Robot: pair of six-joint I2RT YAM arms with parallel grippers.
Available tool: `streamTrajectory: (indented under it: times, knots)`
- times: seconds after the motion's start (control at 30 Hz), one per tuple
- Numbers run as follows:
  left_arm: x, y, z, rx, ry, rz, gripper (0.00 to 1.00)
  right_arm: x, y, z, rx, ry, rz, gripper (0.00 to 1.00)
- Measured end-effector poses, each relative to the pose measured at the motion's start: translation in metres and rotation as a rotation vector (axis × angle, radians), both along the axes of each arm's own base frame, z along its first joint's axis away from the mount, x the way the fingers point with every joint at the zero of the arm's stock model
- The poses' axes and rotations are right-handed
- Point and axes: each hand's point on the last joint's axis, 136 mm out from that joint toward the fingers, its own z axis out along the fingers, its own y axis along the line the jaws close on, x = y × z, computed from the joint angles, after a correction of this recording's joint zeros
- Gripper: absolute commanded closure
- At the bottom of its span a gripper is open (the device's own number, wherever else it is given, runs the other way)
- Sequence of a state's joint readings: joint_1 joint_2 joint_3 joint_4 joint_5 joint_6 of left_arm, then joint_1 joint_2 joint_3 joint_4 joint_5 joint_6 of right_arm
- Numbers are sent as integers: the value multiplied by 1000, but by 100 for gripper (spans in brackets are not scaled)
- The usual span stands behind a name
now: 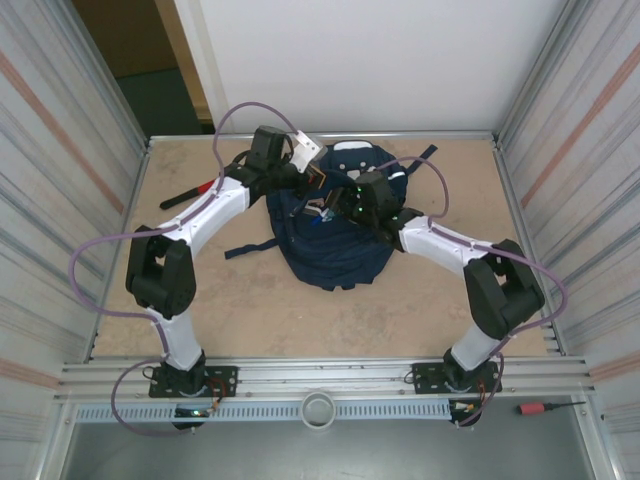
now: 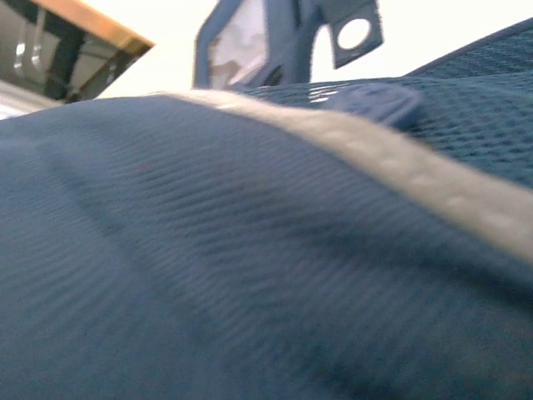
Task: Pack the student bag
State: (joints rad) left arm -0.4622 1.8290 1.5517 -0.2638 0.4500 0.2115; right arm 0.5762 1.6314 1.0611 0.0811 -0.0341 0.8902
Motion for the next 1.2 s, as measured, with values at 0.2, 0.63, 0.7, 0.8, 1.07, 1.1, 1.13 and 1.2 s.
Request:
streamTrajectory:
  times: [0.2, 0.63, 0.7, 0.8, 1.07, 1.1, 1.13, 1.2]
  knots:
    - [0, 0, 0, -1, 2, 4, 100, -40, 4, 31, 66, -69, 168, 45]
    - [-50, -17, -41, 2, 54, -59, 59, -57, -131, -12, -68, 32, -121, 37]
    - [-67, -27, -51, 17, 77, -107, 50, -55, -128, -27, -79, 75, -103, 38]
    - [-83, -31, -56, 18, 100, -146, 42, -53, -122, -47, -96, 131, -65, 44]
    - [-34, 70, -24, -183, 169, 200, 34, -41, -136, -71, -145, 181, -61, 72]
    - [-23, 81, -27, -193, 191, 250, 35, -39, -138, -72, -150, 183, -62, 73]
    - [-12, 89, -33, -197, 217, 291, 36, -36, -141, -74, -155, 184, -62, 76]
    - [-1, 89, -49, -192, 275, 325, 38, -29, -145, -76, -172, 191, -61, 80]
